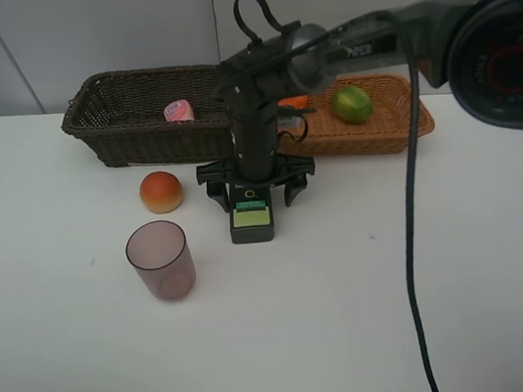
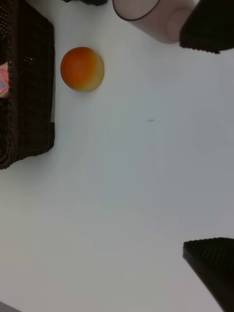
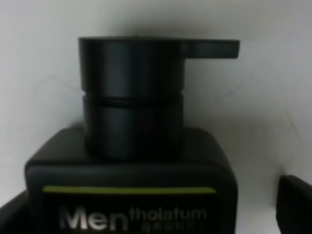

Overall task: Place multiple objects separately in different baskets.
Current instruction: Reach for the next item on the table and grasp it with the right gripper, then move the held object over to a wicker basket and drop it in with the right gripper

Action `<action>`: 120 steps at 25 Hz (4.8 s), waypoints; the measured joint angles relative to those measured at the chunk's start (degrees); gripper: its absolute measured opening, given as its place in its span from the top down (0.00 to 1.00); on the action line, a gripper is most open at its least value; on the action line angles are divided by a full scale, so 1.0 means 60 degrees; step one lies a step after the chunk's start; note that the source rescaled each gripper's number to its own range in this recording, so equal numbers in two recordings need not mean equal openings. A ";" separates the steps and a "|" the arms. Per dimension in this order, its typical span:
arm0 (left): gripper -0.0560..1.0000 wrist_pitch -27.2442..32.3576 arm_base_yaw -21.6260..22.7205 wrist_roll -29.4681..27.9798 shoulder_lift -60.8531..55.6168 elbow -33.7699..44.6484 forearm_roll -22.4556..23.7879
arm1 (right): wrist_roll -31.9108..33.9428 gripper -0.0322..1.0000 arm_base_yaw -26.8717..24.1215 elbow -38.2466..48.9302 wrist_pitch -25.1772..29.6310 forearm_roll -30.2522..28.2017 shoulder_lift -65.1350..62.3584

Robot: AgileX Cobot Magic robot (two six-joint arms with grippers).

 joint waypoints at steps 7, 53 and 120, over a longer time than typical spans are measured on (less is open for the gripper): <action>0.07 0.0000 0.0000 0.0000 0.0000 0.0000 0.0000 | 0.0000 0.06 0.0000 0.0000 0.0000 -0.0008 0.0029; 0.07 0.0000 0.0000 0.0000 0.0000 0.0000 0.0000 | -0.1345 0.41 0.0000 0.0000 0.0651 0.0098 -0.1365; 0.07 0.0000 0.0000 0.0000 0.0000 0.0000 -0.0010 | -0.2219 0.37 -0.0834 -0.1002 -1.0064 -0.1975 0.0764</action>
